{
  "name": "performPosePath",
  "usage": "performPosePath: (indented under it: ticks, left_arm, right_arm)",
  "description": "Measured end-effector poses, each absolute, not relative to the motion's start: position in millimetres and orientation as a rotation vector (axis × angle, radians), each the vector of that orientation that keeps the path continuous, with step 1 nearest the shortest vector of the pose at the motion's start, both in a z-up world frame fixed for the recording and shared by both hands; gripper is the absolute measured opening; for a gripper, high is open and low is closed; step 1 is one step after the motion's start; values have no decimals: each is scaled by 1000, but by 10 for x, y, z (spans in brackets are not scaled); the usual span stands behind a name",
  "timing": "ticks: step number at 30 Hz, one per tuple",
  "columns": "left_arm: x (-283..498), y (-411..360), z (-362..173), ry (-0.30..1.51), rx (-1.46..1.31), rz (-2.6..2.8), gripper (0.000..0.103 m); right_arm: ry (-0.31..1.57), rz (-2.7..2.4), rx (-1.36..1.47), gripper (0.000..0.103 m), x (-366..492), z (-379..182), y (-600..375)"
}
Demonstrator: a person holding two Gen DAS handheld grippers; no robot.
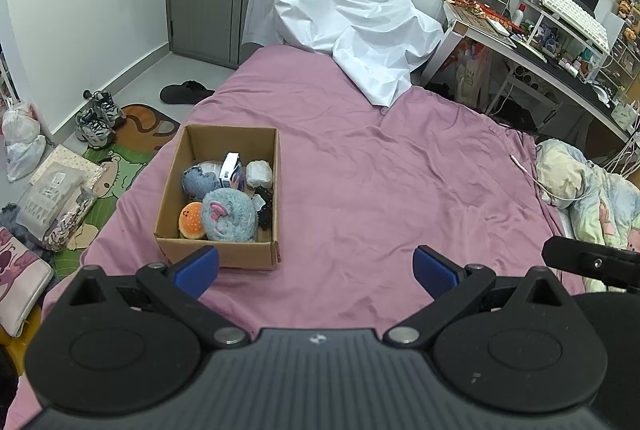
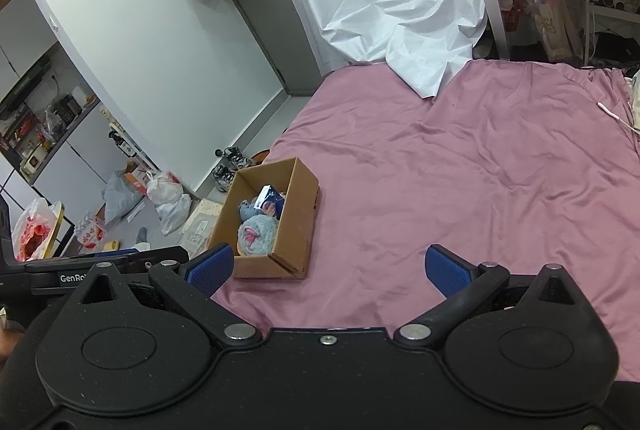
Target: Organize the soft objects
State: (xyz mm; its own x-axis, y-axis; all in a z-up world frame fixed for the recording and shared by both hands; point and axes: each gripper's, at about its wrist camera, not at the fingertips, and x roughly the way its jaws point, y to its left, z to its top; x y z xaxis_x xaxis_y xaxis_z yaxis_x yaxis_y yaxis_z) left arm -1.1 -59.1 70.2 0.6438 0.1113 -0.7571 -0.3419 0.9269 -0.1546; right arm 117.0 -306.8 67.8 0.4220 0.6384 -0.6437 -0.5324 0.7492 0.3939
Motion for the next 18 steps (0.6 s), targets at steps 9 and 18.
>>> performPosePath:
  ticks: [9,18]
  left_arm:
    - [-29,-598,638,831,-322,267,102]
    - [-53,-611,670,819,-320,270,102]
  right_arm:
    - [875,750,152,103,1203,649,-3103]
    - [878,759,159,103,1218,618,-3125]
